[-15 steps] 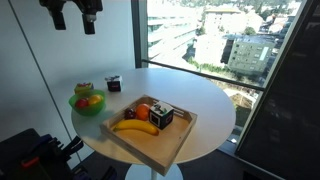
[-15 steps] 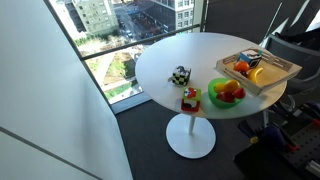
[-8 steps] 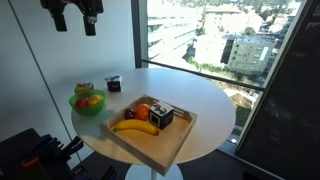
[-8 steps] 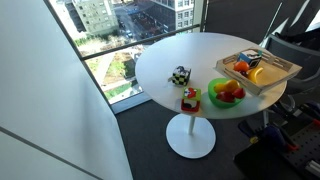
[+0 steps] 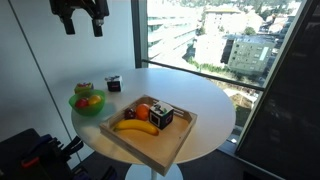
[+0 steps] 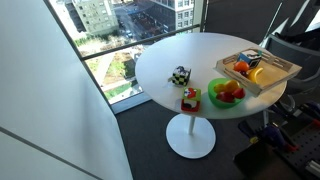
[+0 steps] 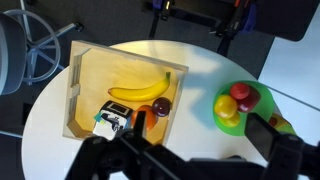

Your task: Pick up the toy orange from the green bowl and put it in the tray

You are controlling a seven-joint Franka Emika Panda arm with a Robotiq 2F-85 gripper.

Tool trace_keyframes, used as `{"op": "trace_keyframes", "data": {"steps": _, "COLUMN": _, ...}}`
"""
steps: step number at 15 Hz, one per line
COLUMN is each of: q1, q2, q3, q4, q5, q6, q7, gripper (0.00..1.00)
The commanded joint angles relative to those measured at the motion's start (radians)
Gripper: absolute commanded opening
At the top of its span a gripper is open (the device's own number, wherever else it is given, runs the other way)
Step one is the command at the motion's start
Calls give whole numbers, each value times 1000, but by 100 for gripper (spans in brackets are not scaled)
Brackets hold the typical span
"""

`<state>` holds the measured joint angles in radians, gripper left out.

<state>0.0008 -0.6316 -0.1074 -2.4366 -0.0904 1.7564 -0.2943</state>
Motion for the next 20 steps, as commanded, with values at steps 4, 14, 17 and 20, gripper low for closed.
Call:
{"op": "trace_keyframes", "data": {"steps": 4, "q1": 29, "q2": 70, "q3": 59, "q4": 20, "q5": 11, "q6": 75, "q7": 73, "gripper": 100}}
{"op": "trace_keyframes", "data": {"steps": 14, "q1": 59, "q2": 193, "q3": 119, "q4": 20, "q5": 59, "q6": 189, "q7": 188, "gripper": 100}}
{"op": "trace_keyframes", "data": {"steps": 17, "q1": 65, "q2": 223, "q3": 126, "q4": 11, "q5": 89, "q6": 229, "q7": 192, "gripper": 100}}
{"op": "trace_keyframes", "data": {"steps": 20, "q1": 68, "q2": 248, "q3": 135, "q4": 2, "q5": 101, "q6": 251, "q7": 193, "gripper": 100}}
